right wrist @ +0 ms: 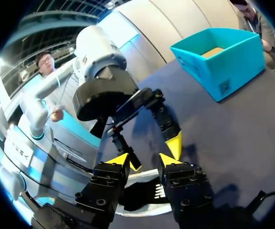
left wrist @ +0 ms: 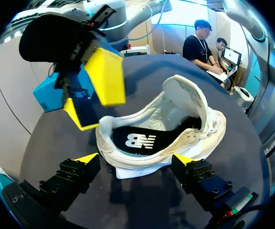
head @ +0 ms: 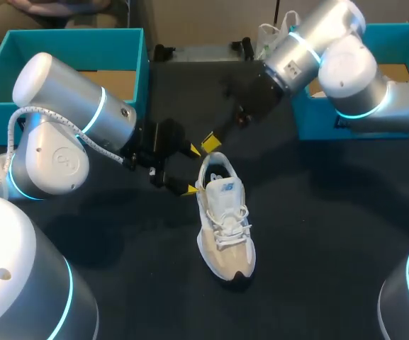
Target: Take the shoe out of the shoebox, open the shoe tongue, remove and reinsert the insole, then place the shoe into the shoebox
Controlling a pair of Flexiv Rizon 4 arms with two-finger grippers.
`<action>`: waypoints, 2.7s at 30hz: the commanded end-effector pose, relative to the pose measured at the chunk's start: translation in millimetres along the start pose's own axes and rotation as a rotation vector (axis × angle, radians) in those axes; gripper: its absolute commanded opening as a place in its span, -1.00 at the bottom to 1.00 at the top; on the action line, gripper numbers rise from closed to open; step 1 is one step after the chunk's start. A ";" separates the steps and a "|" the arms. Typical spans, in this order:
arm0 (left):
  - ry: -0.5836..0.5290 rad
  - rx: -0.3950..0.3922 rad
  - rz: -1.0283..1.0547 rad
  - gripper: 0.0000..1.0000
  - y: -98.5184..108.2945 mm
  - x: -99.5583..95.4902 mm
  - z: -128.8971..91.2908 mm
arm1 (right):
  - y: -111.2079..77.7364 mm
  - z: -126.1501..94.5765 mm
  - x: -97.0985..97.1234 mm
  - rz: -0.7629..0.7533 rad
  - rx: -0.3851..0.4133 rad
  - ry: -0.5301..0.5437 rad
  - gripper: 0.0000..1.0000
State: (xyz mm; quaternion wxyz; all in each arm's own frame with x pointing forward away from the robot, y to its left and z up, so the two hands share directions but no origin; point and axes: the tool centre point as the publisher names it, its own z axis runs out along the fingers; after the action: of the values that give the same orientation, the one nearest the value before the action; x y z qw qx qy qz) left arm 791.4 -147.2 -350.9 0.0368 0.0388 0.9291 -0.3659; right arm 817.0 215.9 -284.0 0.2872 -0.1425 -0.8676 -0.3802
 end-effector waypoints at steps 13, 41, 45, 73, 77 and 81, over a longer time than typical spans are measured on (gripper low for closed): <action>0.000 -0.005 -0.001 1.00 -1.2 -0.2 0.3 | -12.3 -77.4 37.9 0.071 -0.015 -0.201 -0.20; 0.059 0.047 0.075 1.00 7.5 -49.9 -125.9 | -18.0 -71.4 46.3 0.366 -0.035 -0.623 -1.00; 0.075 0.056 0.127 1.00 6.1 -55.0 -146.3 | -18.0 -71.4 46.3 0.366 -0.035 -0.623 -1.00; -0.071 -0.010 0.196 1.00 -3.1 -96.5 -257.8 | -24.3 -50.8 33.5 0.520 -0.013 -0.949 -1.00; -0.071 -0.010 0.196 1.00 -3.1 -96.5 -257.8 | -22.4 -37.5 28.2 0.544 0.052 -1.033 -1.00; -0.071 -0.010 0.196 1.00 -3.1 -96.5 -257.8 | -21.2 -27.1 22.9 0.587 0.098 -1.090 -1.00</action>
State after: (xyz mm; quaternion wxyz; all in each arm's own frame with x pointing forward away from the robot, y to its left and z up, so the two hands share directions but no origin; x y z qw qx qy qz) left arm 877.2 22.3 -151.8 0.1057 0.1163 0.9201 -0.3589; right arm 791.2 161.6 -264.7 -0.0284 -0.5166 -0.8349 -0.1879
